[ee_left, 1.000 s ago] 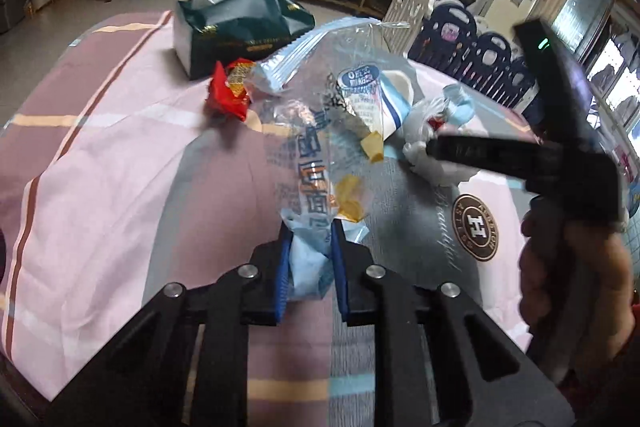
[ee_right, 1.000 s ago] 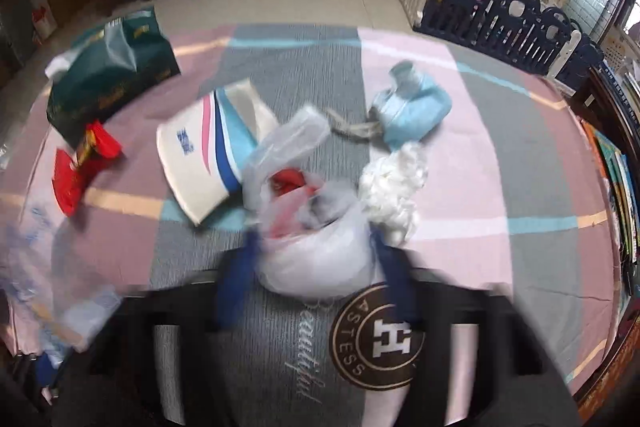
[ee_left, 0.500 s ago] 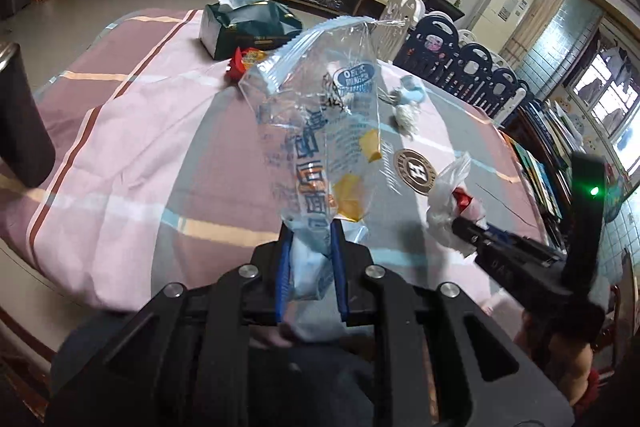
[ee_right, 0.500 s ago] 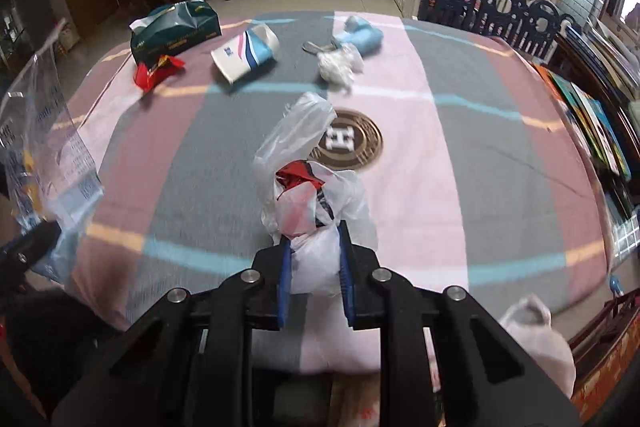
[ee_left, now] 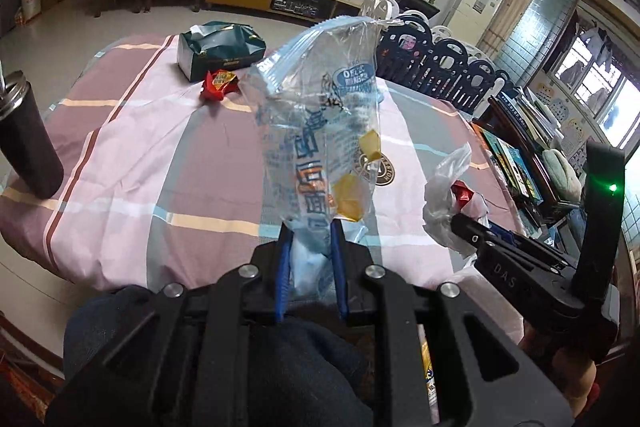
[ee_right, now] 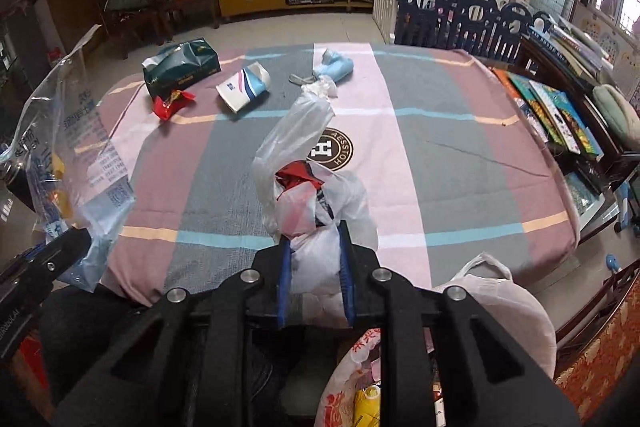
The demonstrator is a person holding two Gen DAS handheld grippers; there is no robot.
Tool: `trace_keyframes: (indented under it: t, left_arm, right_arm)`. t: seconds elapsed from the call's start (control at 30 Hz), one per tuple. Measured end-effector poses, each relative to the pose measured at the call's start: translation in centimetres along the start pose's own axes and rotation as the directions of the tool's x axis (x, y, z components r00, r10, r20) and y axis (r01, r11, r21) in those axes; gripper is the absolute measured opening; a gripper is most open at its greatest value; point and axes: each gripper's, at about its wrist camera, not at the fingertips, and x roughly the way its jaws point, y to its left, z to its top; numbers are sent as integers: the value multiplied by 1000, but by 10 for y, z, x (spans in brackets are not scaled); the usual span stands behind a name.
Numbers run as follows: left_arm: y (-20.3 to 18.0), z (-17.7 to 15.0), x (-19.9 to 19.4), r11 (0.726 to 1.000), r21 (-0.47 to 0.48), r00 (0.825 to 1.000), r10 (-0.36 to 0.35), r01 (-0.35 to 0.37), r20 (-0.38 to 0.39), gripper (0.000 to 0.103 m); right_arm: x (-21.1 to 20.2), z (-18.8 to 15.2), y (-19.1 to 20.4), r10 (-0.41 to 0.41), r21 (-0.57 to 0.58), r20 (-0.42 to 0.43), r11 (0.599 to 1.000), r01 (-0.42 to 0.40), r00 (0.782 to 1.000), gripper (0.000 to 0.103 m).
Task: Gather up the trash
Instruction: 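Carry the clear zip bag and white plastic bag toward the white bin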
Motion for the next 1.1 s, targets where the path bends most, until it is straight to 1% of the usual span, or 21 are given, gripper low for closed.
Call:
trace_keyframes:
  t: [0.13,0.37,0.57,0.8,1.1]
  left_arm:
    - [-10,-2,-6,1000,23,1000,-6,6,-3,19]
    - [-17,-5,-12,999,44,1000,-8,9,-8,19]
    - [-16,-5,-11,999,40,1000,-7,8,-13,19]
    - [-14,-6,-7,999,36,1000,0,1,-26,19]
    - [-15,-7,-5,999,32,999,4,-3,-37,19]
  right_arm:
    - [-14,-2,1,-4,-10,21,1000,4,1000,22]
    - [-22,-9,-9,-18,8,14,1000,18,1000,22]
    - [-20,-11,-13,-13,33,-6,999,13,1000,22]
    - [-15,-14,-7,-8,23,-15,1000,8,1000,22]
    - [-12,-16,-9,0,30,-27,1000,1,1000,22]
